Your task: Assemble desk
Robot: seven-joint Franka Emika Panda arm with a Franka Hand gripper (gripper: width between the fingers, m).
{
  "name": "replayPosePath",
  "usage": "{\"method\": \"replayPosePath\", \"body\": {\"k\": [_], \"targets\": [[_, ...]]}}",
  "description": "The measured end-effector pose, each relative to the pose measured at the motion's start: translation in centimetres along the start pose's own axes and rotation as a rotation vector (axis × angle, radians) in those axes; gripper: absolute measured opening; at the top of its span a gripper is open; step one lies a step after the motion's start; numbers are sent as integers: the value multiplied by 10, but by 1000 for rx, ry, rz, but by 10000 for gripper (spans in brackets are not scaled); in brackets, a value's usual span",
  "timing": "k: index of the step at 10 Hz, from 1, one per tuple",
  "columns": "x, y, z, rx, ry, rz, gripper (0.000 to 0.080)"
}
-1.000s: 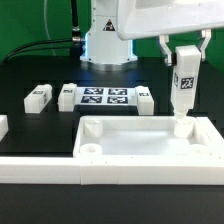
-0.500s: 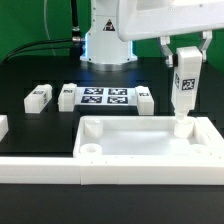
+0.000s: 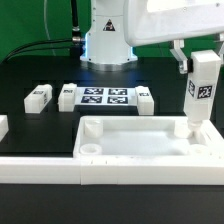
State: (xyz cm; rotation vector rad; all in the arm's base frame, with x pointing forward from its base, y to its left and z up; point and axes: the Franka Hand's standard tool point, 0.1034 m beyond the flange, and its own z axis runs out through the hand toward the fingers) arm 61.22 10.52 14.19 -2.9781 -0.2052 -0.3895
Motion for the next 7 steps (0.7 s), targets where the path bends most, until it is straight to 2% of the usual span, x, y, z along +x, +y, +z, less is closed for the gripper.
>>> {"method": "replayPosePath", "body": {"k": [1,2,7], "targets": [[5,1,-1,-7,41,-10,287],[11,3,-1,-30,147,-37,287],[16,2,12,-29,156,-52,287]]}}
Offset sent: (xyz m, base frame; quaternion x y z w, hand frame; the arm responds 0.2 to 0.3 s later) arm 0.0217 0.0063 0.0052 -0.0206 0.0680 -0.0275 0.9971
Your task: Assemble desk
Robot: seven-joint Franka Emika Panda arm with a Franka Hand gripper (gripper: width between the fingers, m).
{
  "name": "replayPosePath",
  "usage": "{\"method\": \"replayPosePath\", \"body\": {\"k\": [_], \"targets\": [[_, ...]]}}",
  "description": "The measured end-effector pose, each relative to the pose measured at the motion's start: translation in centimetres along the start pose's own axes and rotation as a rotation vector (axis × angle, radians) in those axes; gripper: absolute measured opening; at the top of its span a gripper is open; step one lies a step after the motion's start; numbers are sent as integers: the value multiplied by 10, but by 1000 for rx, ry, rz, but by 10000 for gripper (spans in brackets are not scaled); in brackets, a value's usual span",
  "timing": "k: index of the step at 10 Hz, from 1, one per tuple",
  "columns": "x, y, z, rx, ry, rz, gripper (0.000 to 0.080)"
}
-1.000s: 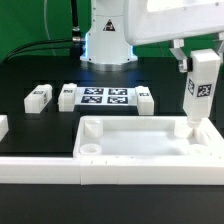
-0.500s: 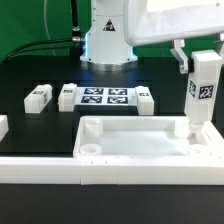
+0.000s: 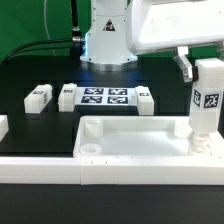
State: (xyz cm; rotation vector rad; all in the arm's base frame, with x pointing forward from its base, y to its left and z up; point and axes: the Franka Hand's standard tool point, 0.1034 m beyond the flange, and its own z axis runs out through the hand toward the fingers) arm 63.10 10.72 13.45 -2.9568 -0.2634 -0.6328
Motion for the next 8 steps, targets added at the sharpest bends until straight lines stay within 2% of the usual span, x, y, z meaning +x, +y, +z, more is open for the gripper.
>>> {"method": "replayPosePath", "body": {"k": [2,8], "targets": [[1,1,6,1,-1,1,287],[1,5,9,-1,-3,4,287]]}}
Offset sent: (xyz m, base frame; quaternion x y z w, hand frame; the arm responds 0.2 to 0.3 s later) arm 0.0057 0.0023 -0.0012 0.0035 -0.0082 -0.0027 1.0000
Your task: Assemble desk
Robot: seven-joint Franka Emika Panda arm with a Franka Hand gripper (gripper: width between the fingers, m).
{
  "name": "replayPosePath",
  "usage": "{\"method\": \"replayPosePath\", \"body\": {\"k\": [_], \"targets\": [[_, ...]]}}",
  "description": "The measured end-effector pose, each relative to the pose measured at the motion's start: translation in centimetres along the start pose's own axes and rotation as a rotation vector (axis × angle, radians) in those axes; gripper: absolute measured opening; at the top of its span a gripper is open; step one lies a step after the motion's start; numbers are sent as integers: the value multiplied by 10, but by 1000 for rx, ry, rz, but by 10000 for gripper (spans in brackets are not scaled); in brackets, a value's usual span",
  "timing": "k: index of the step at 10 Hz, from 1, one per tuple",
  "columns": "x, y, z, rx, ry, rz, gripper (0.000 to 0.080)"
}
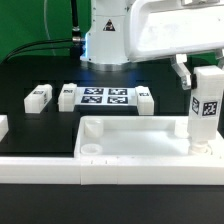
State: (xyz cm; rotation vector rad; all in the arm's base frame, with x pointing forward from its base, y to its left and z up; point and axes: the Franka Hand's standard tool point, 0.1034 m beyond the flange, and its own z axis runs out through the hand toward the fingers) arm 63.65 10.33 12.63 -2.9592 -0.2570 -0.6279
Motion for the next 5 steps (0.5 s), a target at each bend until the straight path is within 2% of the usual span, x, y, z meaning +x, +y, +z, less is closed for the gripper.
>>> {"method": "replayPosePath", "body": {"k": [5], "targets": [[-5,0,8,-1,3,-9,287]]}}
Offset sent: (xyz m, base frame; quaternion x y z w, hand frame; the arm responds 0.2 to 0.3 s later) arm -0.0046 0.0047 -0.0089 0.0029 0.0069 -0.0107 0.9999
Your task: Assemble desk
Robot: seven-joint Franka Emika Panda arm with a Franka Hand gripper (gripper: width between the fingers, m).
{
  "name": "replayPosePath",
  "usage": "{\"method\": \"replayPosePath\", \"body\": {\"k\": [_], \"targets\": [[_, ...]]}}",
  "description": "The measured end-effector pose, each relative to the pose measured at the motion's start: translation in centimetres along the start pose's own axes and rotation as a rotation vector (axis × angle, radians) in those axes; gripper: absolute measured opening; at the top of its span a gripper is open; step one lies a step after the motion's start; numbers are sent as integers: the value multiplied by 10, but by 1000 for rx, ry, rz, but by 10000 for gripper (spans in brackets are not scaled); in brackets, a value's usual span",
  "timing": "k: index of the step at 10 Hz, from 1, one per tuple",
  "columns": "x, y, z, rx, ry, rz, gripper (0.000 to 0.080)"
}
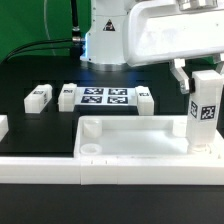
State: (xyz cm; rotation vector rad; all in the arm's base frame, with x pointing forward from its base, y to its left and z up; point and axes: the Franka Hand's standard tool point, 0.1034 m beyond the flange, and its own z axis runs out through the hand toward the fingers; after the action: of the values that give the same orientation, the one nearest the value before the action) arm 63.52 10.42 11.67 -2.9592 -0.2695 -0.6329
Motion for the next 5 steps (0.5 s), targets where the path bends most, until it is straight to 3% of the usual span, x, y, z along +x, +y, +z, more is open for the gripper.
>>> {"method": "replayPosePath", "body": {"k": [3,4,5], "targets": [[2,0,1,-5,21,-9,287],[1,0,1,-5,21,-9,402],[1,0,1,-5,21,-9,402]]}}
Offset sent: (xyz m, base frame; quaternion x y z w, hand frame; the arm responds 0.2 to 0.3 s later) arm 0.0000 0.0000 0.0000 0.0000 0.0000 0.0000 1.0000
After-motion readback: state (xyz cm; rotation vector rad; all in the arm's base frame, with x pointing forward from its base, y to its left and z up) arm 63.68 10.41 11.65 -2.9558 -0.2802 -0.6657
